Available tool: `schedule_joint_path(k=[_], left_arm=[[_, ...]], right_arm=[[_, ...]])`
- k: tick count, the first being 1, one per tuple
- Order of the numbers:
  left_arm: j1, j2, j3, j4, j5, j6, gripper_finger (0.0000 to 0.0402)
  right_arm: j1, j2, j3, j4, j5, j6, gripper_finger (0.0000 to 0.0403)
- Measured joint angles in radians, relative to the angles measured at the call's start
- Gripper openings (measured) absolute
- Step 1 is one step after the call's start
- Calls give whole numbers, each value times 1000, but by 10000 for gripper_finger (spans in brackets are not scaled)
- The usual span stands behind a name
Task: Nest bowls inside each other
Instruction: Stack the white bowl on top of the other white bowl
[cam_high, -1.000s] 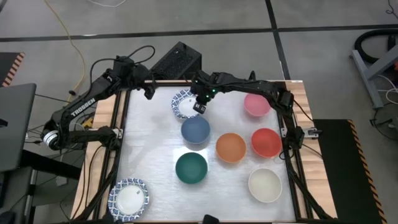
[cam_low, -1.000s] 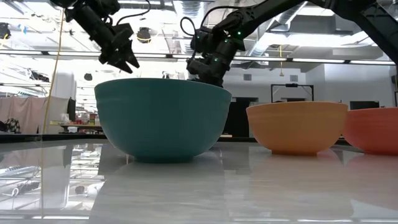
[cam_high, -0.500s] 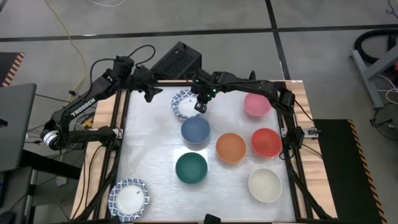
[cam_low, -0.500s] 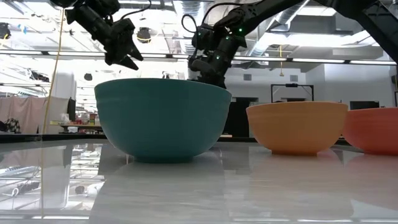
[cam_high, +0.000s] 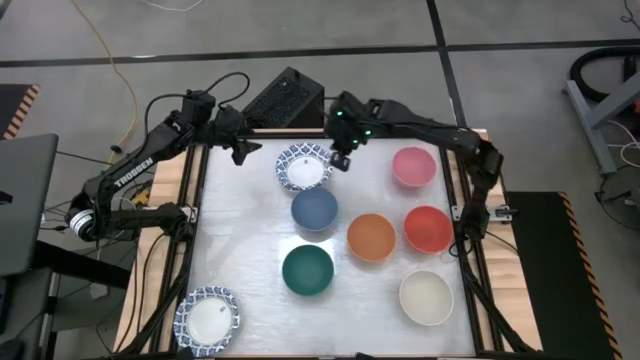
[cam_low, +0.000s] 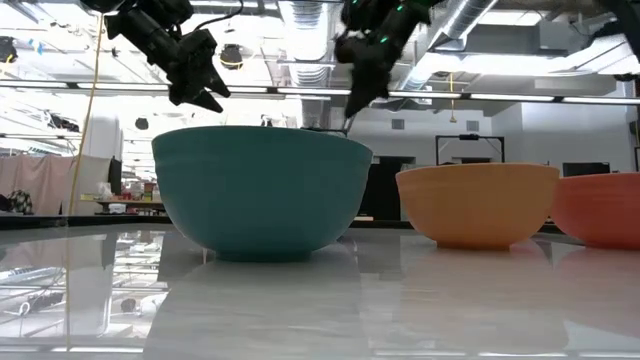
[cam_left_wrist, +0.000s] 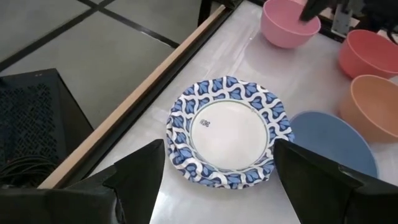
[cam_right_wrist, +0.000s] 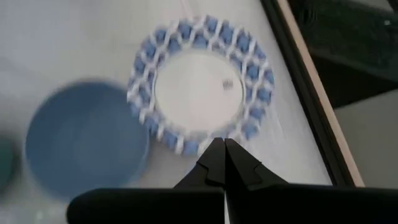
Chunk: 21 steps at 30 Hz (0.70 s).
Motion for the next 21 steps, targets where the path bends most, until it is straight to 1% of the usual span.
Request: schedule_joint_path(k=[1, 3, 6, 9, 11, 13, 15, 17, 21], left_arm=[[0, 0, 0, -5, 0, 0, 289], [0, 0, 0, -8, 4, 0, 289], [0, 0, 0, -1, 38, -9, 289], [0, 0, 0, 16, 70, -24, 289], [-1, 0, 0, 23, 71, -28, 289], [-6, 0, 0, 29, 71, -39, 289], [-14, 0, 0, 32, 70, -40, 289], [-23, 0, 0, 31, 72, -40, 289], [-36, 0, 0, 33, 73, -30, 289]], right_arm=[[2, -21, -5, -37, 1, -15, 11], [14, -83, -57, -56, -1, -45, 11], [40, -225, -192, 10, -3, -72, 11], [51, -391, -368, 174, -6, -53, 11], [54, -490, -506, 357, -6, -7, 11], [60, -562, -647, 550, -6, 32, 11], [73, -603, -764, 686, -6, 65, 11], [79, -620, -845, 761, -7, 95, 11], [99, -597, -939, 867, -8, 146, 11]])
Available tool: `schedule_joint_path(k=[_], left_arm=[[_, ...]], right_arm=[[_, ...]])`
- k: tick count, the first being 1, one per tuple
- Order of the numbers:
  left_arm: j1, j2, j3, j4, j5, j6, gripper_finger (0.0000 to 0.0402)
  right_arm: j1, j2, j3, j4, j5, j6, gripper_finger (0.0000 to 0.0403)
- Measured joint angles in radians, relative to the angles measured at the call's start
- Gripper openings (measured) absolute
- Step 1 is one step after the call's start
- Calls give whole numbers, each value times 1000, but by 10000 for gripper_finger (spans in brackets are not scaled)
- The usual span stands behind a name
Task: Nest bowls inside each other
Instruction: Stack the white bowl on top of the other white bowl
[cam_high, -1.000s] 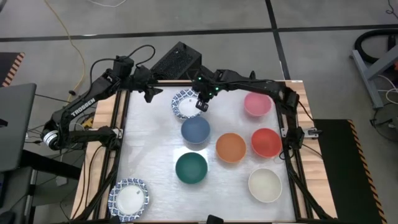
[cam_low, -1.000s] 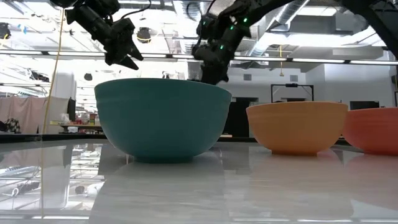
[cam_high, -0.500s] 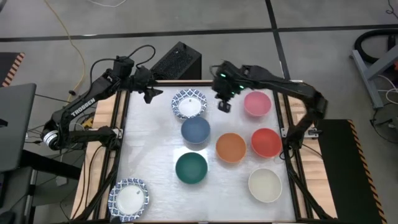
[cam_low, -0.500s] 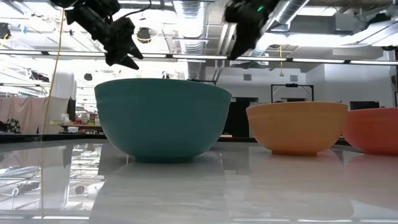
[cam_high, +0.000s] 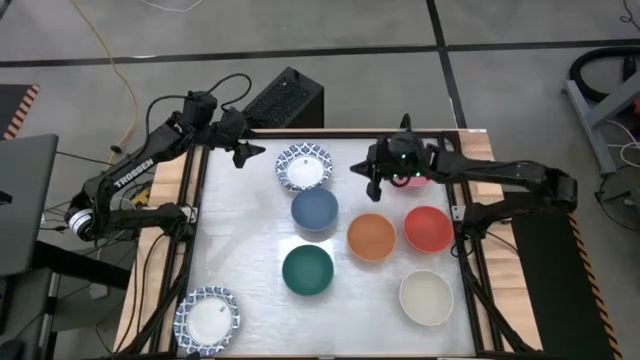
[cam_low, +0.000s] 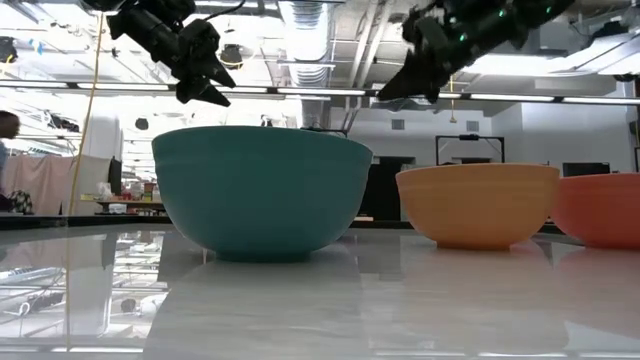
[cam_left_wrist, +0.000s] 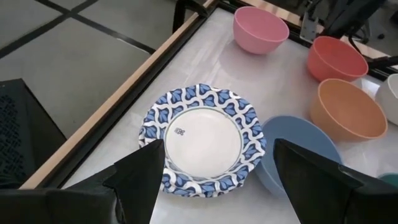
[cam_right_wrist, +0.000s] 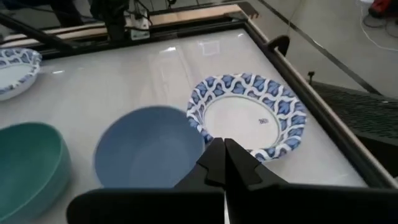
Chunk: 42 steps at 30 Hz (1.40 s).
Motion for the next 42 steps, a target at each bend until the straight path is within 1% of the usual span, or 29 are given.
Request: schedule_joint_path(k=[4, 7, 11, 14, 19, 24, 30, 42], left_arm=[[-6, 0, 0, 13, 1, 6, 289], [-5, 0, 0, 23, 20, 7, 289], [-5, 0, 0, 19, 21, 10, 289], [-5, 0, 0, 19, 21, 11, 289], [-4, 0, 0, 19, 21, 11, 289], [-5, 0, 0, 18, 21, 10, 289], [-4, 0, 0, 19, 21, 8, 289], [-4, 0, 0, 18, 21, 8, 289]], right_arm=[[31, 88, -58, 198, 1, 30, 11], [53, 197, -95, 390, 0, 29, 11], [60, 354, -96, 564, -2, 46, 11], [50, 441, -77, 637, -34, 76, 11], [32, 498, -25, 638, -50, 80, 11], [23, 492, -13, 573, -50, 81, 11], [48, 478, -13, 517, -53, 70, 11], [22, 497, -13, 488, -52, 70, 11]])
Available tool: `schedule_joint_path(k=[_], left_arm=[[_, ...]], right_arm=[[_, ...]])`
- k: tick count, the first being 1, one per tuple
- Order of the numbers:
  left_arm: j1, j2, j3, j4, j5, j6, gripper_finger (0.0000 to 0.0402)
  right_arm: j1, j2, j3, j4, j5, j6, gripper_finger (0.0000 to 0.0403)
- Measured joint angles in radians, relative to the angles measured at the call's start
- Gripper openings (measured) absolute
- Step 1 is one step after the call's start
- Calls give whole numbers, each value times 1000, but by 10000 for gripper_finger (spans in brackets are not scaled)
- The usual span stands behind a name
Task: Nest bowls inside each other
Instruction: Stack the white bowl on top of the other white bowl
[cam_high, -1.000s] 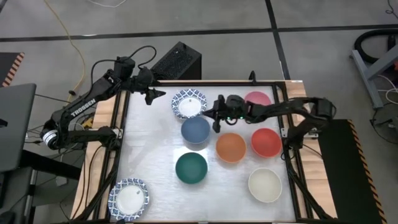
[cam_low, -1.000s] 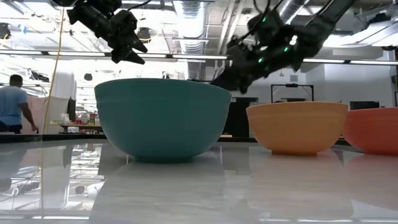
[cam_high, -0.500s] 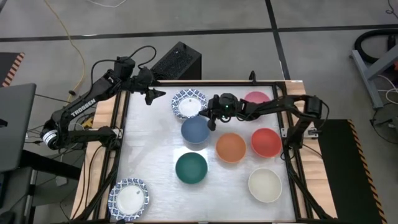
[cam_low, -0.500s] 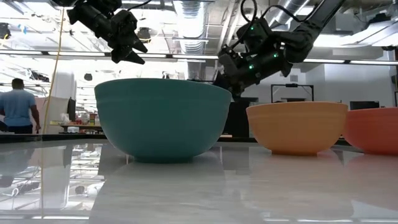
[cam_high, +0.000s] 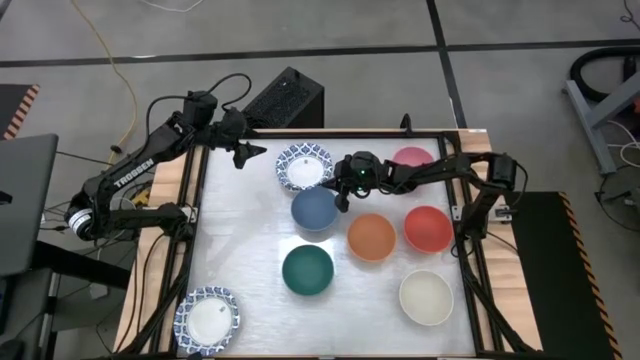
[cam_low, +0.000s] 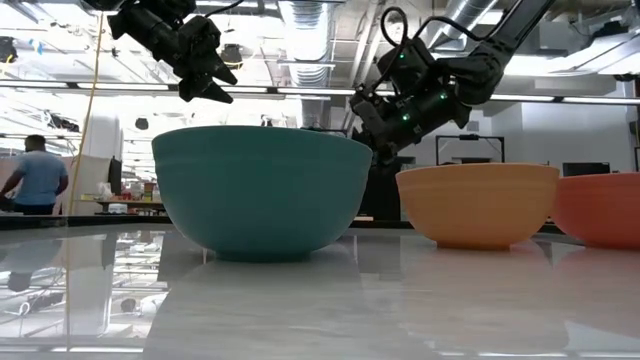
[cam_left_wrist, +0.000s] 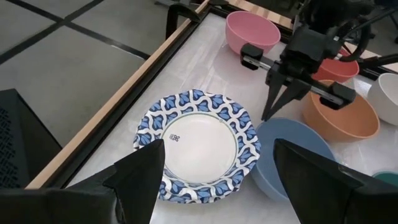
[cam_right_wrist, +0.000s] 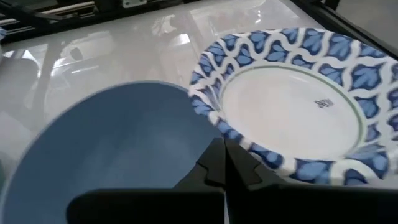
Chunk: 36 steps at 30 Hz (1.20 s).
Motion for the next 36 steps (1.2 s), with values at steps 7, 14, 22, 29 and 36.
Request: schedule_joint_path(k=[7, 14, 22, 29, 36], left_arm=[[0, 0, 0, 0, 0, 0, 289], [0, 0, 0, 0, 0, 0, 289], [0, 0, 0, 0, 0, -4, 289], [0, 0, 0, -3, 0, -20, 289], [-9, 0, 0, -3, -1, -41, 289]], right_arm=[[-24, 2, 0, -2, 0, 0, 11], [-31, 2, 0, -5, 0, 0, 11], [-31, 2, 0, -5, 6, 0, 10], [-31, 2, 0, -12, 10, 0, 10], [-32, 2, 0, -15, 35, -1, 10]])
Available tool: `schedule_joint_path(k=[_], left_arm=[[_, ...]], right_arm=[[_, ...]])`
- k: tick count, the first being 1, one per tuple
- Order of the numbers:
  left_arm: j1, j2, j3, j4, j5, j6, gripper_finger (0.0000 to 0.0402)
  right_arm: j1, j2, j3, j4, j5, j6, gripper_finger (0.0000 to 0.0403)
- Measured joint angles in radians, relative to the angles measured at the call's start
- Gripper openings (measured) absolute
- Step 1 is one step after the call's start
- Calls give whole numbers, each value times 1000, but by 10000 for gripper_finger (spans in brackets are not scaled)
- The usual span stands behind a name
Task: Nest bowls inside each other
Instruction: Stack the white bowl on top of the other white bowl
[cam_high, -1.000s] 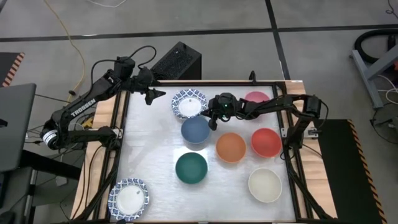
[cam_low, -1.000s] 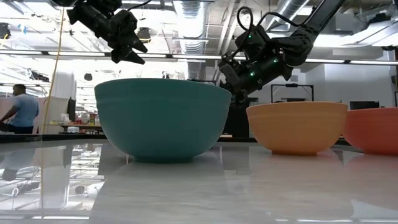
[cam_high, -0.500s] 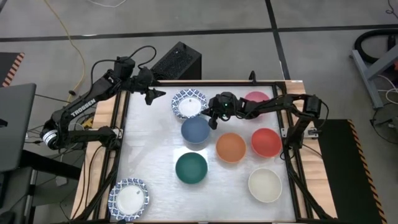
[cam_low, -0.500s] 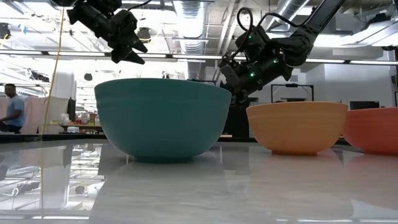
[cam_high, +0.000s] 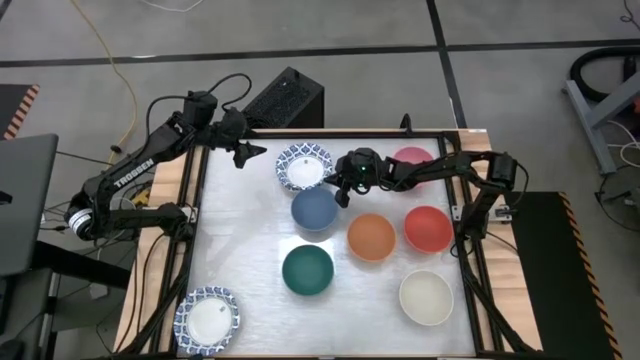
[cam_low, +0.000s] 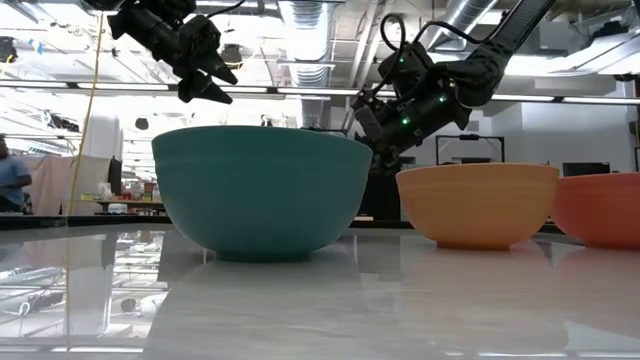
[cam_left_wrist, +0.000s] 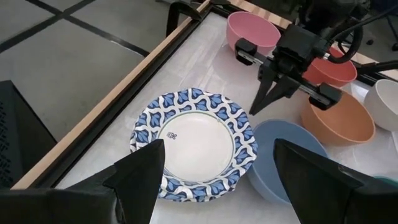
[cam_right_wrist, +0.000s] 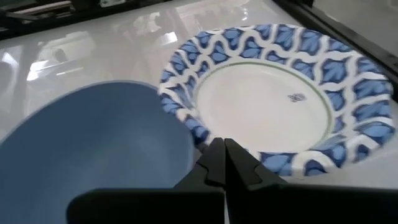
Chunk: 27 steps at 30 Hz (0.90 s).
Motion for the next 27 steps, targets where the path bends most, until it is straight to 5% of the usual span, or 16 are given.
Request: schedule_joint_path(k=[27], left_arm=[[-213, 0, 0, 56, -7, -30, 289]], right_arm=[[-22, 0, 0, -29, -6, 9, 11]])
